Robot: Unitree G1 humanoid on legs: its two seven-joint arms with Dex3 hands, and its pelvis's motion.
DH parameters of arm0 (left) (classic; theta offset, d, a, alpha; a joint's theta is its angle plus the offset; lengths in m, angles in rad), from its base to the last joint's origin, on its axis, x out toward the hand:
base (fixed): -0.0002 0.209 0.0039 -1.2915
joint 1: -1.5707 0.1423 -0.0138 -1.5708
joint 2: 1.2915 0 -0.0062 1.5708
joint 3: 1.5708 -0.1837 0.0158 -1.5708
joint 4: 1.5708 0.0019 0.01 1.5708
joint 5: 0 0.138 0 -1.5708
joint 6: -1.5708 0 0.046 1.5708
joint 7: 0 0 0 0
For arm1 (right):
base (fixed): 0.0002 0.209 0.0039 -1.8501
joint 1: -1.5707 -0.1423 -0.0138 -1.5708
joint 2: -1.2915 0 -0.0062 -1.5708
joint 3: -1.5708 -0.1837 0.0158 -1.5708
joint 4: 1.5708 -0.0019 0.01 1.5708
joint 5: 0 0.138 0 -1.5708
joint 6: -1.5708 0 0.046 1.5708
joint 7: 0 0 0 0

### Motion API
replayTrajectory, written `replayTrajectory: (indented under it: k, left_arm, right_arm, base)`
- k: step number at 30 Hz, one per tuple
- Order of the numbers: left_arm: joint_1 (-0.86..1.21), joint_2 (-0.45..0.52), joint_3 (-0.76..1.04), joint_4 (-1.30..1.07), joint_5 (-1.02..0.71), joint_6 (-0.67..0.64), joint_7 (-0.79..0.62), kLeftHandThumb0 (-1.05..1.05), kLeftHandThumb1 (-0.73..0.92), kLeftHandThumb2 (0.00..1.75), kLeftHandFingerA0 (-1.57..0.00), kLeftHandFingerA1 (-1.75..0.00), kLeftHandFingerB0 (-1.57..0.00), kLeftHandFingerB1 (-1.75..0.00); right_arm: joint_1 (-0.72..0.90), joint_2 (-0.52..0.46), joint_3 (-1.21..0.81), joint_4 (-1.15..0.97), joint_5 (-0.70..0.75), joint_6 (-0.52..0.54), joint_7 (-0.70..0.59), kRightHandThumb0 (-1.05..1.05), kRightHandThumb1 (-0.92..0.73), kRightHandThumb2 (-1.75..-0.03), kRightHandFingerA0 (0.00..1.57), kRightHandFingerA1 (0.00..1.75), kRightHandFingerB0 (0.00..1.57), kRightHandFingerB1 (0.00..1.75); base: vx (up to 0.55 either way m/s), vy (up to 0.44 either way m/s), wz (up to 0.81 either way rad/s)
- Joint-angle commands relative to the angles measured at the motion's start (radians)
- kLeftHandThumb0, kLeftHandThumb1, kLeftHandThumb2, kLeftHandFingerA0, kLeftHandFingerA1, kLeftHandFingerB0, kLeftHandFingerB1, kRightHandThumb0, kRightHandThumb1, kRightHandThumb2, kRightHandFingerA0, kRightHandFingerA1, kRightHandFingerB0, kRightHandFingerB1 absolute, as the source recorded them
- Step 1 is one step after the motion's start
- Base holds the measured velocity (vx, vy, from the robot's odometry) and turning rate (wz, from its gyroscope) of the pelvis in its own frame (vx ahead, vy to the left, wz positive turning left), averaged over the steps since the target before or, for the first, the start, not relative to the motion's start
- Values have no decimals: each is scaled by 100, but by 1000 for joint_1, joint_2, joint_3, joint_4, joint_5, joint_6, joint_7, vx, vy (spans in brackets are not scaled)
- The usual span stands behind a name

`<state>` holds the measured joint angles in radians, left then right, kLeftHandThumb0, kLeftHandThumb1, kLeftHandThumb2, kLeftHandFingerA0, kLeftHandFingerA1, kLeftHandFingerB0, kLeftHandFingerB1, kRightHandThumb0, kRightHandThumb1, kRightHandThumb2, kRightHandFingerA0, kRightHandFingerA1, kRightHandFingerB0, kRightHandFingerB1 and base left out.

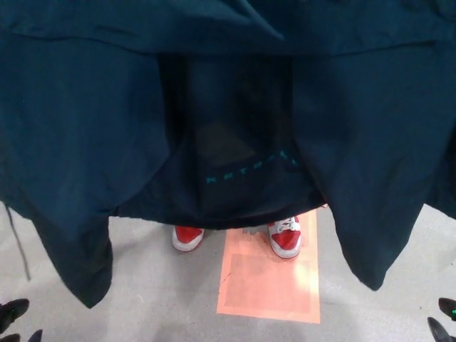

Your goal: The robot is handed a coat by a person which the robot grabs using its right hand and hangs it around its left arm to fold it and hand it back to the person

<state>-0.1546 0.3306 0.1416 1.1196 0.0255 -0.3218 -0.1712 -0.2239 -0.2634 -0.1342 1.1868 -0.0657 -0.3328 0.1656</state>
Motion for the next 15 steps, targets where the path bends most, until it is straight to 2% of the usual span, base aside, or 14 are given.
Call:
replayTrajectory:
  k: [1, 3, 4, 5, 6, 8, 9, 10, 11, 12, 14, 15]
  left_arm:
    - [-2, 29, 24, 42, -27, -103, -57, -35, 53, 110, 0, -48, 0, -47]
    - [0, 28, 32, 51, -33, -116, -72, -36, 53, 110, 0, -48, 0, -47]
    - [2, 30, 31, 54, -28, -124, -71, -76, 92, 69, -15, -29, -13, -27]
    - [4, 32, 28, 56, -21, -132, -64, -36, 53, 110, 0, -48, 0, -47]
    - [4, 29, 32, 59, -22, -139, -64, -78, 73, 108, -14, -46, -2, -40]
    - [9, 22, 41, 62, -34, -150, -77, -80, 75, 108, -9, -43, -2, -39]
    - [10, 20, 45, 62, -38, -153, -84, -87, 80, 109, -4, -40, -1, -36]
    - [9, 16, 49, 60, -43, -154, -91, -78, 73, 108, -5, -41, -4, -38]
    - [6, 13, 54, 58, -48, -157, -98, -78, 73, 108, -5, -41, -4, -38]
    - [10, 10, 59, 54, -55, -164, -107, -78, 92, 69, -13, -28, -12, -27]
    - [19, 5, 62, 48, -58, -169, -111, -79, 92, 69, -13, -28, -12, -27]
    - [31, 4, 59, 40, -52, -181, -110, -81, 92, 70, -12, -27, -12, -27]
  right_arm:
    - [5, -27, -13, 37, 13, -128, 18, -84, -81, -65, 30, 33, 22, 29]
    - [8, -27, -7, 38, 5, -154, 8, -81, -82, -65, 24, 31, 21, 28]
    - [10, -25, -8, 32, 7, -170, 12, -82, -82, -65, 25, 31, 19, 28]
    - [14, -21, -11, 19, 13, -191, 19, -87, -66, -96, 20, 42, 13, 38]
    - [15, -17, -18, 6, 24, -214, 29, -87, -65, -96, 20, 43, 12, 38]
    - [29, -11, -25, -32, 41, -259, 49, -87, -66, -96, 20, 43, 12, 38]
    - [49, -1, -30, -81, 55, -288, 59, -86, -67, -96, 20, 42, 12, 38]
    - [77, 13, -35, -152, 75, -328, 66, -79, -82, -65, 30, 32, 21, 29]
    - [108, 28, -40, -232, 95, -371, 71, -79, -82, -65, 30, 32, 21, 29]
    - [143, 31, -33, -306, 92, -393, 65, -79, -84, -66, 30, 32, 22, 28]
    - [202, 45, -31, -430, 105, -410, 65, -80, -83, -66, 31, 32, 24, 29]
    - [265, 64, -26, -569, 138, -422, 75, -83, -67, -96, 27, 43, 22, 41]
  base:
    - [0, 0, 0]
    - [0, 0, 0]
    - [0, 0, 0]
    - [0, 0, 0]
    - [0, 0, 0]
    - [0, 0, 0]
    - [0, 0, 0]
    - [0, 0, 0]
    - [0, 0, 0]
    - [0, 0, 0]
    - [0, 0, 0]
    - [0, 0, 0]
